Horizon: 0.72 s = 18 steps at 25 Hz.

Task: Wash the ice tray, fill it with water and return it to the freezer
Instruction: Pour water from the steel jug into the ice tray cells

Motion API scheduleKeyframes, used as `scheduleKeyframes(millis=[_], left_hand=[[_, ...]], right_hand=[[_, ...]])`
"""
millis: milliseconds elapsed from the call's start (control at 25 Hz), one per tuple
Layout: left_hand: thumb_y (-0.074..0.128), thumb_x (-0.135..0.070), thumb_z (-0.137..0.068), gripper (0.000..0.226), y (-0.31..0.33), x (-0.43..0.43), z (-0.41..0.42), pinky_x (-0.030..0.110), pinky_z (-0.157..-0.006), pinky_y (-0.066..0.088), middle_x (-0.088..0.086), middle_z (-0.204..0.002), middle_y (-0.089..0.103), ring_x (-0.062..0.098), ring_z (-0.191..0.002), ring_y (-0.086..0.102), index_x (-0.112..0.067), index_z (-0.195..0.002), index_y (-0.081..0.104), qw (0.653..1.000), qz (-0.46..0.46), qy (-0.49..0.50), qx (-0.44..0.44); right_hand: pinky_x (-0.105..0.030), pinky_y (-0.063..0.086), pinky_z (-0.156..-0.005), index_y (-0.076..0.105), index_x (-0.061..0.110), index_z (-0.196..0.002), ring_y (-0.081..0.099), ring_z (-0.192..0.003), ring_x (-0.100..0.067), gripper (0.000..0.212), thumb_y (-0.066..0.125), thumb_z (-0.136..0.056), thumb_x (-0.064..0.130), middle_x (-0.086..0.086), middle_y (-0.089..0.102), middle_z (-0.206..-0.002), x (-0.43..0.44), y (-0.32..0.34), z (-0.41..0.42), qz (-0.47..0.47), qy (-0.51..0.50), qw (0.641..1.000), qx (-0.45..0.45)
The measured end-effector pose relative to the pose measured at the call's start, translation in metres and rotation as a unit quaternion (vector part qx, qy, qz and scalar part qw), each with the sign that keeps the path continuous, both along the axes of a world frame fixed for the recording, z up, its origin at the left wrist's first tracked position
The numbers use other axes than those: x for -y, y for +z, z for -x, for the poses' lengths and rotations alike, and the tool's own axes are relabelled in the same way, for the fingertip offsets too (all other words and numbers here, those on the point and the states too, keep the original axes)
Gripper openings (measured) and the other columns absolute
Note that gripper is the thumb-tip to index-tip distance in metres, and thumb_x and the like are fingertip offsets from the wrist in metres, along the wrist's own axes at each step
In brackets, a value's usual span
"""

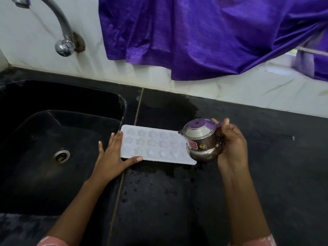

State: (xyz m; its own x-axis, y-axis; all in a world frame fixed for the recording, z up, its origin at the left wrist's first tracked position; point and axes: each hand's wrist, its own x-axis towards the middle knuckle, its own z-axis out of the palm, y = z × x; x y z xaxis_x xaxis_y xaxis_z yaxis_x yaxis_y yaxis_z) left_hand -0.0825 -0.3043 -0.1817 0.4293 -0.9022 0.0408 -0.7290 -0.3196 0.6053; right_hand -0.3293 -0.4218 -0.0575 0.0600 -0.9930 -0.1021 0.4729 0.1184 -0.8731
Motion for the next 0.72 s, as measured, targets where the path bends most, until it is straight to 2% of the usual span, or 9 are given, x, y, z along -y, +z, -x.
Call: scheduleKeyframes(millis=[120, 240, 320, 440, 560, 720], left_hand=[[0.035, -0.087, -0.053, 0.123, 0.001, 0.000, 0.000, 0.039, -0.110, -0.018, -0.003, -0.158, 0.004, -0.001, -0.138, -0.010, -0.018, -0.149, 0.001, 1.000, -0.004, -0.003, 0.000], [0.035, -0.087, -0.052, 0.124, 0.003, -0.001, 0.002, 0.039, -0.110, -0.018, -0.002, -0.158, 0.005, 0.000, -0.138, -0.009, -0.018, -0.149, 0.002, 1.000, -0.004, -0.005, 0.002], [0.035, -0.087, -0.052, 0.124, 0.003, -0.001, 0.001, 0.039, -0.110, -0.018, -0.002, -0.158, 0.006, 0.001, -0.139, -0.008, -0.018, -0.150, 0.002, 1.000, -0.003, -0.004, 0.002], [0.035, -0.088, -0.052, 0.125, 0.003, -0.001, 0.001, 0.039, -0.110, -0.018, -0.002, -0.158, 0.007, 0.002, -0.141, -0.006, -0.018, -0.150, 0.002, 1.000, -0.006, -0.001, 0.009], [0.035, -0.088, -0.051, 0.125, 0.003, -0.001, 0.001, 0.039, -0.111, -0.017, -0.001, -0.158, 0.007, 0.003, -0.141, -0.006, -0.017, -0.150, 0.003, 1.000, -0.006, 0.001, 0.012], [0.036, -0.088, -0.052, 0.124, 0.003, -0.001, 0.001, 0.040, -0.111, -0.017, -0.001, -0.158, 0.008, 0.006, -0.143, -0.004, -0.018, -0.150, 0.003, 1.000, -0.003, -0.001, 0.009]], right_hand=[[-0.027, 0.057, -0.070, 0.057, 0.009, -0.072, 0.066, -0.086, -0.018, 0.018, 0.064, -0.069, 0.025, -0.003, 0.072, -0.078, 0.000, -0.006, 0.019, -0.002, -0.031, 0.999, -0.010], [-0.031, 0.055, -0.081, 0.057, 0.008, -0.071, 0.065, -0.086, -0.018, 0.016, 0.063, -0.078, 0.021, 0.001, 0.072, -0.072, -0.001, -0.010, 0.032, 0.001, -0.050, 0.998, -0.046], [-0.031, 0.053, -0.083, 0.056, 0.009, -0.067, 0.065, -0.084, -0.015, 0.018, 0.061, -0.082, 0.017, 0.003, 0.073, -0.071, -0.001, -0.011, 0.037, 0.005, -0.057, 0.997, -0.054], [-0.033, 0.052, -0.086, 0.060, 0.017, -0.056, 0.067, -0.083, -0.014, 0.017, 0.066, -0.070, 0.024, 0.001, 0.073, -0.074, -0.002, -0.012, 0.045, 0.009, -0.056, 0.997, -0.050], [-0.034, 0.053, -0.085, 0.060, 0.017, -0.057, 0.067, -0.082, -0.016, 0.014, 0.067, -0.066, 0.025, -0.001, 0.073, -0.076, -0.002, -0.012, 0.050, 0.018, -0.053, 0.996, -0.065], [-0.026, 0.054, -0.076, 0.056, 0.012, -0.066, 0.067, -0.078, -0.011, 0.016, 0.064, -0.079, 0.016, 0.001, 0.073, -0.074, -0.003, -0.008, 0.051, 0.024, -0.054, 0.995, -0.081]])
